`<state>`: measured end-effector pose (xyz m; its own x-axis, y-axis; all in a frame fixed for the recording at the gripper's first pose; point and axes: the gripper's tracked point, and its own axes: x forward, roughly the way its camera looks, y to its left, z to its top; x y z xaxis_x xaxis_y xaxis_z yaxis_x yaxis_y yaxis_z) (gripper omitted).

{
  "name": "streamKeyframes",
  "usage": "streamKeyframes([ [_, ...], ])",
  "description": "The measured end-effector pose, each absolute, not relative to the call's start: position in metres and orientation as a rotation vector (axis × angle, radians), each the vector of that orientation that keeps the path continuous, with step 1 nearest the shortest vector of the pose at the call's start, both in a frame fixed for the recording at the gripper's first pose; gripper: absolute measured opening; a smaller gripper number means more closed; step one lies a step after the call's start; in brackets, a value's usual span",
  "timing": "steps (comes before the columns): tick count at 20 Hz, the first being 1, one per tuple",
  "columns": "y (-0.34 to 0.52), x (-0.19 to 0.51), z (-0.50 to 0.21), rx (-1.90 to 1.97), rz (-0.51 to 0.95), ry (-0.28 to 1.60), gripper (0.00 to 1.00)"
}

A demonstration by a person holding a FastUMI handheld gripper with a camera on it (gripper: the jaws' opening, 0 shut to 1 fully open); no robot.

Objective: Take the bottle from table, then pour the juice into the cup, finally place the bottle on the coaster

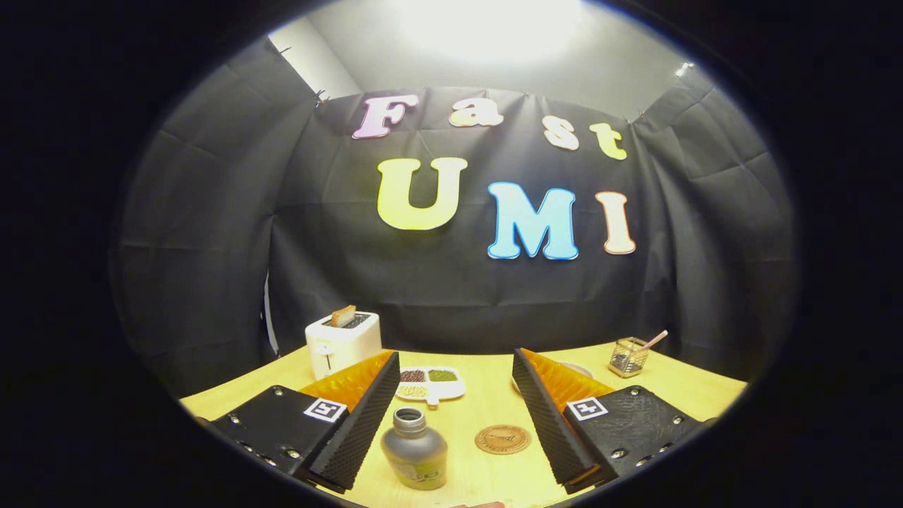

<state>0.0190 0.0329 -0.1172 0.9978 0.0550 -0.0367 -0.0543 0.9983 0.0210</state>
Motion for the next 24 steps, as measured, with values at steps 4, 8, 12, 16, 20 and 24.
streamKeyframes([
  [4,0.046,0.023,-0.142,0.039,0.081,0.046,0.98],
  [8,0.059,0.029,-0.168,0.034,0.098,0.051,0.98],
  [12,0.070,0.033,-0.194,0.039,0.109,0.045,0.98],
  [16,0.075,0.039,-0.223,0.011,0.107,0.072,0.98],
  [20,0.077,0.040,-0.238,0.007,0.112,0.092,0.98],
  [24,0.077,0.038,-0.241,0.010,0.110,0.085,0.96],
])
